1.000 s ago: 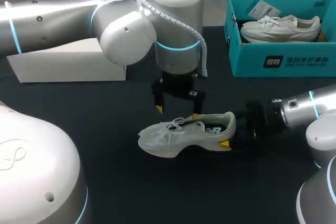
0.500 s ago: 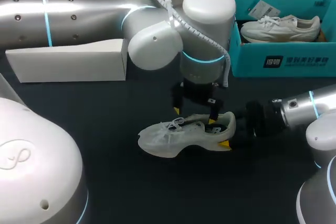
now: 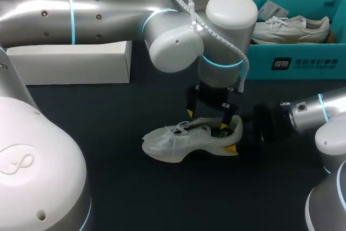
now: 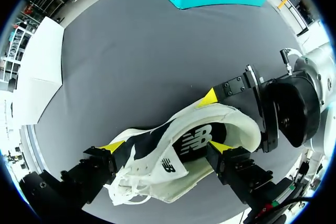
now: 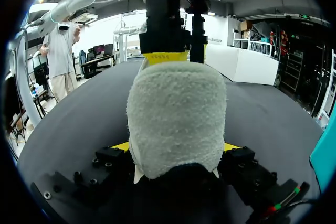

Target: Take the shoe out of the shoebox, open the shoe tongue, remove and reinsert the insole, then place the shoe into the shoebox

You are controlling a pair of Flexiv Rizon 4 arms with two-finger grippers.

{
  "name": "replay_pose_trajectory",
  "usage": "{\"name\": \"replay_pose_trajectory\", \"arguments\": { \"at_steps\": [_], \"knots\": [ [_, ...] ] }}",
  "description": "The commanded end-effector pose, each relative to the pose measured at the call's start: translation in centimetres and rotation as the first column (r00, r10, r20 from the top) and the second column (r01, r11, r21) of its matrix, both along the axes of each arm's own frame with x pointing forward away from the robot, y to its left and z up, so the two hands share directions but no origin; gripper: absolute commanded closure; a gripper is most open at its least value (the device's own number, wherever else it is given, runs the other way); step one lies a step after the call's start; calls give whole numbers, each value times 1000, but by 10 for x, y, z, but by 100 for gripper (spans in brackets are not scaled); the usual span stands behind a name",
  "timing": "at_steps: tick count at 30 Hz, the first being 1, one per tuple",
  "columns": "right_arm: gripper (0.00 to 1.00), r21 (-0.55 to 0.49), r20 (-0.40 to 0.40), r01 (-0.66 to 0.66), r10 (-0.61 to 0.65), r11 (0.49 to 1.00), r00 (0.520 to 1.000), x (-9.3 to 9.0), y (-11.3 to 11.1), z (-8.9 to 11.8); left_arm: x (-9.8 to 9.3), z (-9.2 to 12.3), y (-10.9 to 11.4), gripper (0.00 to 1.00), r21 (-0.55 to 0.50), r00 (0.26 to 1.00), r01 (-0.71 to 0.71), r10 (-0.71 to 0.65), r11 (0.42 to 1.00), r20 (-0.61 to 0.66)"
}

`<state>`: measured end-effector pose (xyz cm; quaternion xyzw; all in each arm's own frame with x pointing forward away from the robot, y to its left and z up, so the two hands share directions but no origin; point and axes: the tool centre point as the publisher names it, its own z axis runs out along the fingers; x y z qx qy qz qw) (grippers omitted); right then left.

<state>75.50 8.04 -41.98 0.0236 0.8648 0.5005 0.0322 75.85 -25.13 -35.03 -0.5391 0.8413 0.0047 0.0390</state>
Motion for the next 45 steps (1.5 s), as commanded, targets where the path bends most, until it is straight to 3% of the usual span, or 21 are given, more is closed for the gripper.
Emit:
{"name": "replay_pose_trajectory", "arguments": {
  "at_steps": [1, 10, 21, 42, 45],
  "knots": [
    [100, -4, 1, 3, -3, 1000, 1000, -1, 2, 0, 3, -12, 1, 0, 7, 1000, -6, 6, 1000, -4],
    [100, -4, 1, 3, -3, 1000, 1000, -1, 2, 0, 0, -30, 7, 0, 47, 1000, -9, 9, 999, -9],
    [100, -4, 1, 3, -3, 1000, 1000, -1, 2, 0, 5, -33, 32, 0, 92, 990, -140, 140, 986, 1],
    [100, -4, 1, 3, -3, 1000, 1000, -1, 2, 0, -8, 15, 67, 0, 75, 946, -321, 324, 944, -32],
    [100, -4, 1, 3, -3, 1000, 1000, -1, 2, 0, -11, 18, 69, 23, 79, 942, -327, 331, 942, -50]
  ]
}}
